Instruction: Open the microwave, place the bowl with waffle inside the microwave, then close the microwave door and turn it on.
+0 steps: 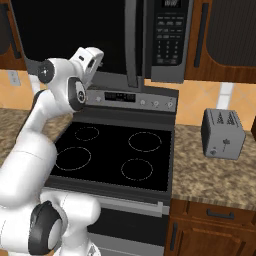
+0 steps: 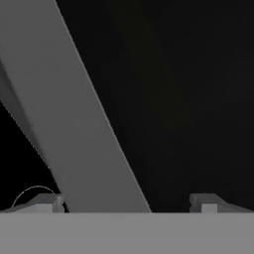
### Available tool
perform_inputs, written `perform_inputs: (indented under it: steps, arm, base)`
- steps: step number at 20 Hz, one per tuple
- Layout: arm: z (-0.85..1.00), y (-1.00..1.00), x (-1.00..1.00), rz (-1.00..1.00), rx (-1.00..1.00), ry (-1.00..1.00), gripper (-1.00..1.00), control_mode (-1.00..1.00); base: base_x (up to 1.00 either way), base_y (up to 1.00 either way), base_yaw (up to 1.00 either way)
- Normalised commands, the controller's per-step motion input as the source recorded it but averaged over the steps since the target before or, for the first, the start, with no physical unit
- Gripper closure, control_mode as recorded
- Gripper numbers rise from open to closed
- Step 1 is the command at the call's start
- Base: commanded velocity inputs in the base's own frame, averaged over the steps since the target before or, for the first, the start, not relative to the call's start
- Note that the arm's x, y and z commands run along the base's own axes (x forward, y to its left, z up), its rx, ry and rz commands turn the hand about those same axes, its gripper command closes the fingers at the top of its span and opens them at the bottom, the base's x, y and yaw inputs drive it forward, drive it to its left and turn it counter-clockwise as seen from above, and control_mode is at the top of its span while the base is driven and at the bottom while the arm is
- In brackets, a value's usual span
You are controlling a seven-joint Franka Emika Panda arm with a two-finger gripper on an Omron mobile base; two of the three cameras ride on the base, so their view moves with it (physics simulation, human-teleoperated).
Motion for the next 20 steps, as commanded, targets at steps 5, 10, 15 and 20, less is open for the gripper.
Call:
perform_inputs:
  steps: [5,10,15,20]
  arm:
    - [0.0,-0.12,0.67,0.04,0.07,-0.01,-1.0,-1.0]
    - [0.0,-0.11,0.59,0.05,0.08,-0.01,-1.0,-1.0]
    - [0.01,-0.11,0.54,0.06,0.07,0.0,-1.0,-1.0]
    - [0.05,-0.07,0.11,0.05,0.07,-0.03,-1.0,-1.0]
  base:
    - [0.0,0.0,0.0]
    - [0.0,0.0,0.0]
    - [0.0,0.0,0.0]
    - [0.0,0.0,0.0]
